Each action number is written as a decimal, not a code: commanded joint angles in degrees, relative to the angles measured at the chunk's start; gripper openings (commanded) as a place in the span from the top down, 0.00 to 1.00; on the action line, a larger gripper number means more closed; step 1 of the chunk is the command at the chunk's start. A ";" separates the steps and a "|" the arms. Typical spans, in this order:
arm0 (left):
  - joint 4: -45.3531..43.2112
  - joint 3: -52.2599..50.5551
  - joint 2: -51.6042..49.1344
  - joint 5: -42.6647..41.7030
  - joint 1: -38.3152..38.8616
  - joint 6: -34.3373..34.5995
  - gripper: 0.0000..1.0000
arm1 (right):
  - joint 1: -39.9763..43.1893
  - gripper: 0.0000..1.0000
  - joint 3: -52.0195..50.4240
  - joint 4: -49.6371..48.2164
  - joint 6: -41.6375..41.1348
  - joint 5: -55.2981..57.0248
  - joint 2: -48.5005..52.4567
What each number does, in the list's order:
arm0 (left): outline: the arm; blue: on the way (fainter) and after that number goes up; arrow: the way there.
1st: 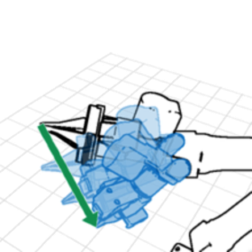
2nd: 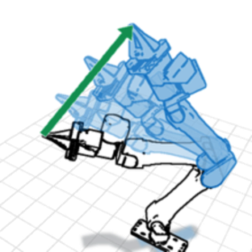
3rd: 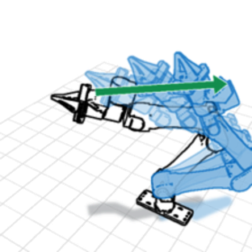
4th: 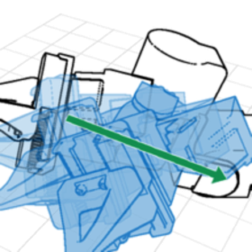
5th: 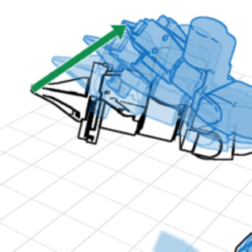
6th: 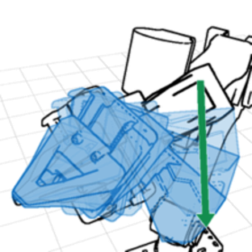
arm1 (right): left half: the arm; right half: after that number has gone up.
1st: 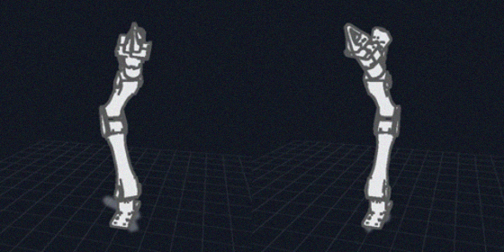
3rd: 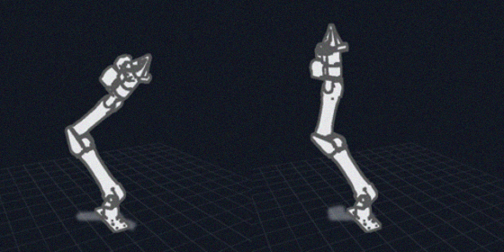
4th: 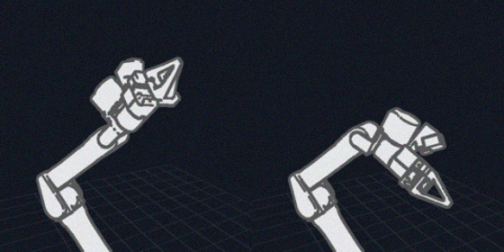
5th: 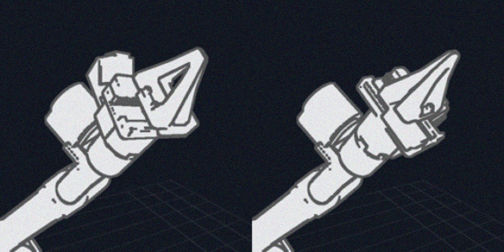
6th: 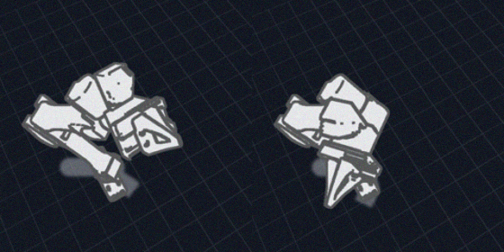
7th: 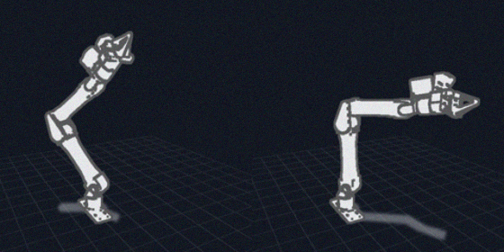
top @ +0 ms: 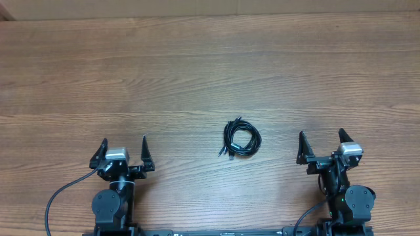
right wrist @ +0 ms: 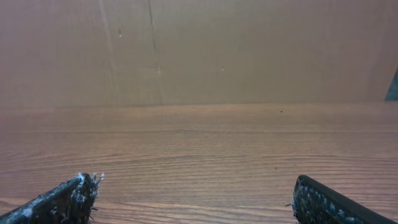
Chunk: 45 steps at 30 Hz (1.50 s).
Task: Untangle cables
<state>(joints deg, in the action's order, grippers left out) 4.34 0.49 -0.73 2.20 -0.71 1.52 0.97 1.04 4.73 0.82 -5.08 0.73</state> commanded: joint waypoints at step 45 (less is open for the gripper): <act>-0.07 -0.22 0.48 -0.15 0.37 0.59 0.00 | -0.33 0.00 -0.55 -6.91 -40.89 -32.37 -0.57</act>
<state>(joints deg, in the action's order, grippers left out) 4.36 0.49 -0.73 2.20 -0.71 1.52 0.97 1.04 0.71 -29.69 -31.46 0.73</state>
